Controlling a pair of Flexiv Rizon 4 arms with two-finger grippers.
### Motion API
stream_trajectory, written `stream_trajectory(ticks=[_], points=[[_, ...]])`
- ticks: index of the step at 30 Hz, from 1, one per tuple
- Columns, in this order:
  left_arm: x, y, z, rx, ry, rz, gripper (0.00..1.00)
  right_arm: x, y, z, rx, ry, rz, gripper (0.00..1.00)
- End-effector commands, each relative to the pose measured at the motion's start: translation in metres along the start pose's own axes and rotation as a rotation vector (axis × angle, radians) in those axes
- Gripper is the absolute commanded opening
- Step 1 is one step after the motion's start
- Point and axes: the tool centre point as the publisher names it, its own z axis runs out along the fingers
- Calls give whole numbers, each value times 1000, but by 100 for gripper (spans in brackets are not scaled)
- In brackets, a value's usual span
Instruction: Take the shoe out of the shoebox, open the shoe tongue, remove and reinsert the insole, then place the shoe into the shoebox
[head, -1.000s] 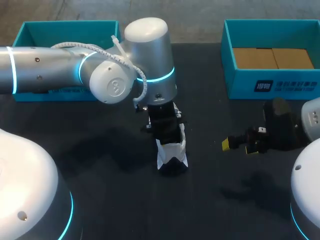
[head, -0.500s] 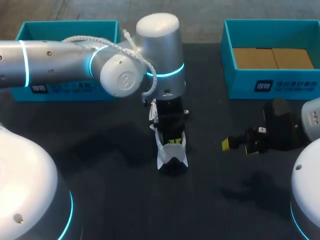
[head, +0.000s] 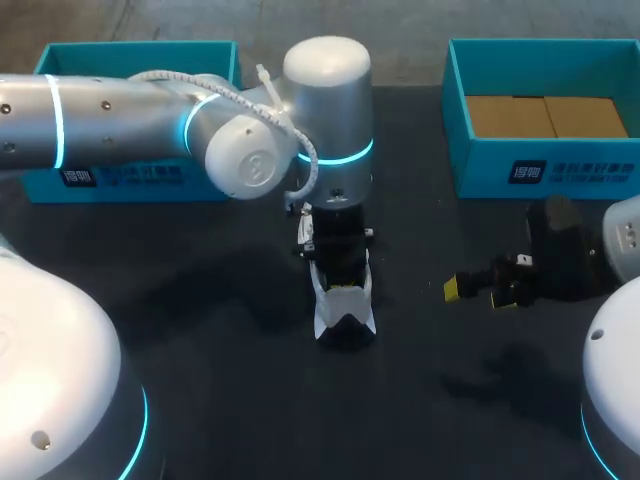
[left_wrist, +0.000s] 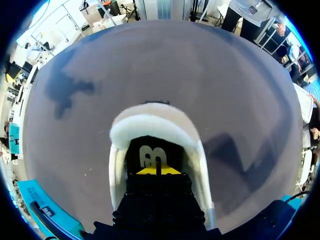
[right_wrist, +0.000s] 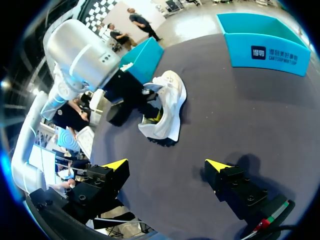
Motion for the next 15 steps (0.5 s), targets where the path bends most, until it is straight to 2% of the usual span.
stream_trajectory(ticks=[1,4,10,15], points=[[-9,4,13,14,8,-1,0,2,-2,-1,-1,-5,1,100],[-9,4,16,19,18,-1,0,2,-2,-1,-1,-5,1,100],[-7,-4,-10,-3,-17,7,0,2,-2,-1,-1,-5,1,100],[-7,-10,-15,-4,-28,15,0,2,-2,-1,-1,-5,1,100]])
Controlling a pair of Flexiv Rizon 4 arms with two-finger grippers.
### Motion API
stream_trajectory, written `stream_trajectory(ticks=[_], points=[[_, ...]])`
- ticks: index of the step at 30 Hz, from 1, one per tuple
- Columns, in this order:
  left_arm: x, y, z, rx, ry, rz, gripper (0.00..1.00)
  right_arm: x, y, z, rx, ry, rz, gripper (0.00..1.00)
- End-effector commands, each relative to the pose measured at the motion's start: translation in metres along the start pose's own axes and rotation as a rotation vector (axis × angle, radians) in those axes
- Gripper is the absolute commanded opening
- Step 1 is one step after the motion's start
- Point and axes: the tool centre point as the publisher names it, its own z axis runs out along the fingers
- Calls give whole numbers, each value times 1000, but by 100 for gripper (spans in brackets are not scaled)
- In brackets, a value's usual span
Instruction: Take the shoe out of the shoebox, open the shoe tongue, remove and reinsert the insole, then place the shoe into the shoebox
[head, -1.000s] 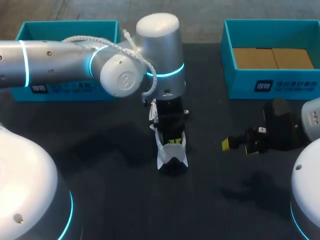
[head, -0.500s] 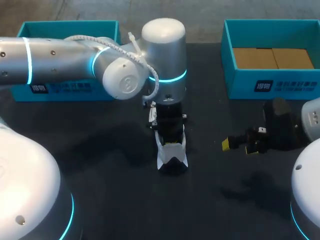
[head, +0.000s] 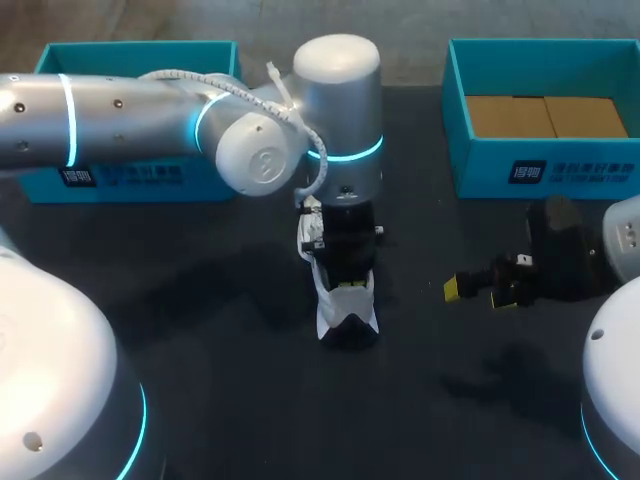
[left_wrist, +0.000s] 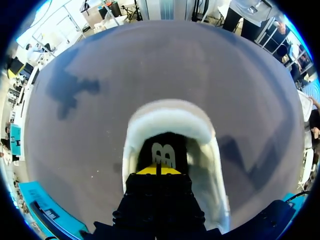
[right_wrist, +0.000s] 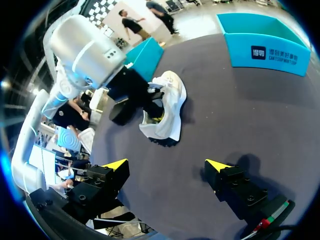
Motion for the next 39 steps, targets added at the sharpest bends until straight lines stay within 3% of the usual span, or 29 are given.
stream_trajectory(ticks=[1,12,18,29,39], points=[[7,-10,-5,-7,-12,0,0,2,-2,-1,-1,-5,1,100],[0,-14,20,7,-3,3,0,2,-2,-1,-1,-5,1,100],[0,-10,23,-82,57,0,0,2,-2,-1,-1,-5,1,100],[3,-13,-21,-145,-20,-55,0,2,-2,-1,-1,-5,1,100],[6,-1,-33,-296,7,-91,0,2,-2,-1,-1,-5,1,100]])
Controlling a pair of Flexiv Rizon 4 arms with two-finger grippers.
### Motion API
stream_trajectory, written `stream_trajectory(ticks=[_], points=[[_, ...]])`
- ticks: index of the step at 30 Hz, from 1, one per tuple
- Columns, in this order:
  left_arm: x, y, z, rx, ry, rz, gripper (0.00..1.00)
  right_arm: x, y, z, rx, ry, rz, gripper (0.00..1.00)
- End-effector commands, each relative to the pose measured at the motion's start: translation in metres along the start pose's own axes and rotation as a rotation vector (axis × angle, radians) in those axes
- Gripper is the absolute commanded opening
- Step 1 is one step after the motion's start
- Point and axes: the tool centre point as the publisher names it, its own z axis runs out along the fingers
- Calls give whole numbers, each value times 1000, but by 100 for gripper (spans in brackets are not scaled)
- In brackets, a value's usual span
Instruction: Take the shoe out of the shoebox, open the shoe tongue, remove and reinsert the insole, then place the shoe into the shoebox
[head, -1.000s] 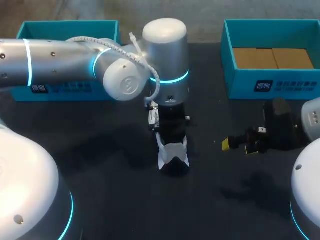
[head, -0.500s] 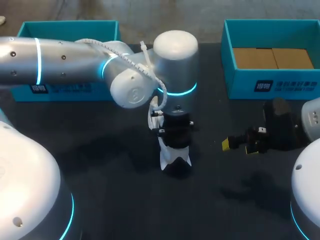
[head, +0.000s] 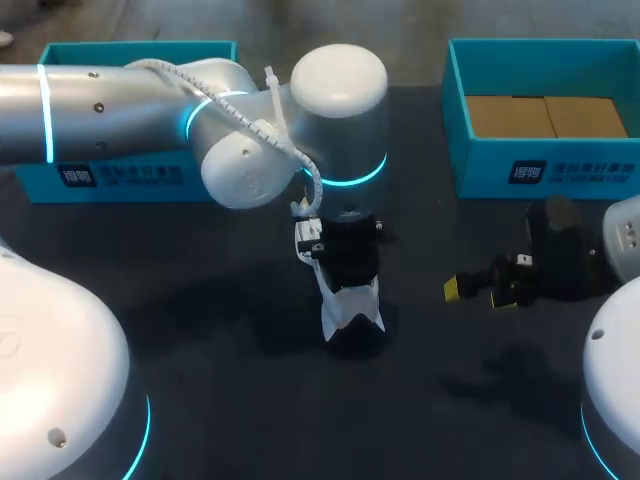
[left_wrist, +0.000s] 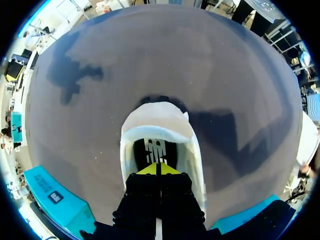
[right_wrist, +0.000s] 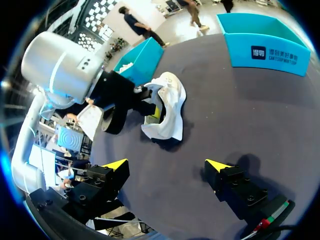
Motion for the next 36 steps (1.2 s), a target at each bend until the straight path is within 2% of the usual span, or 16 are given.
stream_trajectory(ticks=[1,14,16,17,19,20,22,23,25,27,36], points=[[1,-2,-7,-56,-9,-24,0,2,-2,-1,-1,-5,2,100],[1,-2,-7,-56,-9,-24,0,2,-2,-1,-1,-5,2,100],[-1,-1,-10,-151,1,-33,0,2,-2,-1,-1,-5,2,100],[-2,-1,-10,-154,-6,-36,0,2,-2,-1,-1,-5,2,100],[-3,2,-10,-252,21,-54,0,2,-2,-1,-1,-5,2,100],[-4,3,-9,-252,7,-57,0,2,-2,-1,-1,-5,2,100],[-4,6,-9,-318,21,-78,0,2,-2,-1,-1,-5,2,100],[-4,7,-9,-298,12,-75,0,2,-2,-1,-1,-5,2,100],[-4,10,-8,-348,26,-105,0,2,-2,-1,-1,-5,2,100],[-3,12,-7,-362,28,-130,0,2,-2,-1,-1,-5,2,100],[0,31,-6,-387,40,-165,0,2,-2,-1,-1,-5,2,100]])
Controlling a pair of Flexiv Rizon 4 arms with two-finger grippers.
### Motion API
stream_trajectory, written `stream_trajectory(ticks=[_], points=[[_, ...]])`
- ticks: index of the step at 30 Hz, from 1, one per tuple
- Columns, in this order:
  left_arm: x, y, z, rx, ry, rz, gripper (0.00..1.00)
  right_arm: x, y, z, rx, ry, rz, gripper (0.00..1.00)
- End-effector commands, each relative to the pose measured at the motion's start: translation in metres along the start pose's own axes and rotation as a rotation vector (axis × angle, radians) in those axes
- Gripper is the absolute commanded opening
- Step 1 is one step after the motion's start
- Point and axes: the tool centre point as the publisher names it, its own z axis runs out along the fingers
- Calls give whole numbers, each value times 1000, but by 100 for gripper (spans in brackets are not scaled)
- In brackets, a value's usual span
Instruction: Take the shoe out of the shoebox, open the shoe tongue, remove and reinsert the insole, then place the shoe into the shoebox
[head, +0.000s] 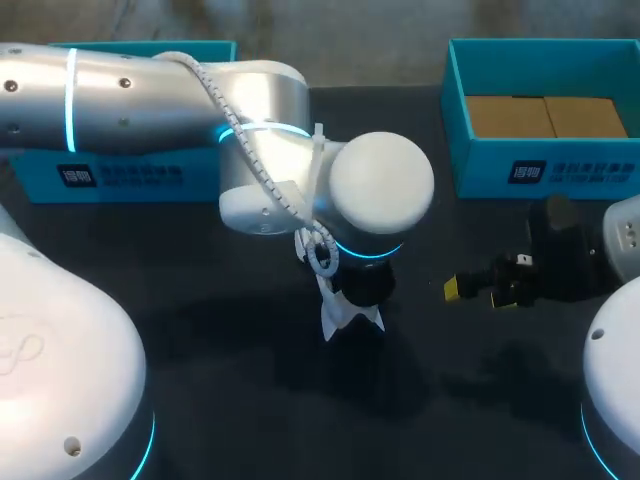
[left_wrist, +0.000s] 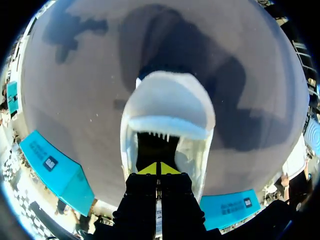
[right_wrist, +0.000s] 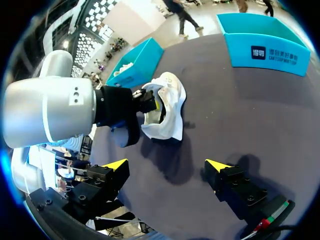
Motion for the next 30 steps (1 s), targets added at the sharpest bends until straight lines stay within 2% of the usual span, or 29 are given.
stream_trajectory(ticks=[1,8,9,10,11,12,13,14,23,30], points=[[-2,6,1,-6,7,-2,0,2,-2,-1,-1,-5,1,100],[5,17,6,-38,31,4,0,2,-2,-1,-1,-5,1,100],[5,18,7,-37,33,3,11,2,-2,-1,-1,-5,1,100],[6,17,8,-35,36,5,17,2,-2,-1,-1,-5,1,100],[7,17,8,-37,42,5,42,2,-2,-1,-1,-5,1,100],[8,16,8,-35,45,8,74,2,-2,-1,-1,-5,1,100],[9,16,7,-32,46,8,96,2,-2,-1,-1,-5,1,100],[11,16,7,-31,51,8,100,2,-2,-1,-1,-5,1,100],[18,15,-5,0,40,13,100,2,-2,-1,-1,-5,1,100],[22,15,-19,-11,33,32,100,2,-2,-1,-1,-5,1,100]])
